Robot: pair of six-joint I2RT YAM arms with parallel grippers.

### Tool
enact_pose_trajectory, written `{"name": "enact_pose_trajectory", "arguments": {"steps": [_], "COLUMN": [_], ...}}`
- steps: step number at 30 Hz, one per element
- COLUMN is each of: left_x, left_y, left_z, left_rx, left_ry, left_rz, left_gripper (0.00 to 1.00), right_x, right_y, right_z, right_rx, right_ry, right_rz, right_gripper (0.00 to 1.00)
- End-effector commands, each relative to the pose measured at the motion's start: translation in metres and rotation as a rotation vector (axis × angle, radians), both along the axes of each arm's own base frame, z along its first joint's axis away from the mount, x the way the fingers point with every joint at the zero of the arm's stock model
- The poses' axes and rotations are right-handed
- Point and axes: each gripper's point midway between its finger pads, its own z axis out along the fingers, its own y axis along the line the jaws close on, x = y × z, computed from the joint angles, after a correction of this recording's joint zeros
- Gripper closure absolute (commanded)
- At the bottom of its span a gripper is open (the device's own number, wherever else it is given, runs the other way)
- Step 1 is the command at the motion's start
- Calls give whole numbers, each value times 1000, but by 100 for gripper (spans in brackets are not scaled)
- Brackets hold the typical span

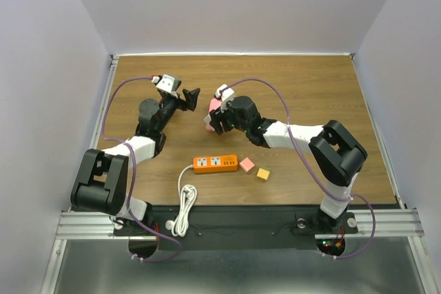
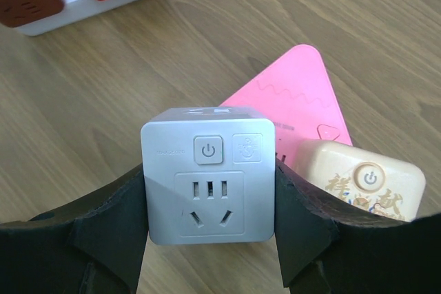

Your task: Insert the plug

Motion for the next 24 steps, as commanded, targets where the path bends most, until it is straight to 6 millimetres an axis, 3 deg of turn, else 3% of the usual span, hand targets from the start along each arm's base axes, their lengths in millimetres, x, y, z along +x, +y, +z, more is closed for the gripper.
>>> {"name": "enact_pose_trajectory", "arguments": {"steps": [1,24], "left_x": [7,9], "left_y": [1,4], "left_z": [34,32], "left_rx": [-28,-28], "left_ry": [-92,-88], "left_rz": [11,33], "left_gripper": [15,14], "right_x": [20,13], "right_y": [6,4], "right_z": [29,10], "right_rx": [52,5], "right_ry": [-64,-12], "right_rz": [-86,-129], "right_gripper": [100,100]}}
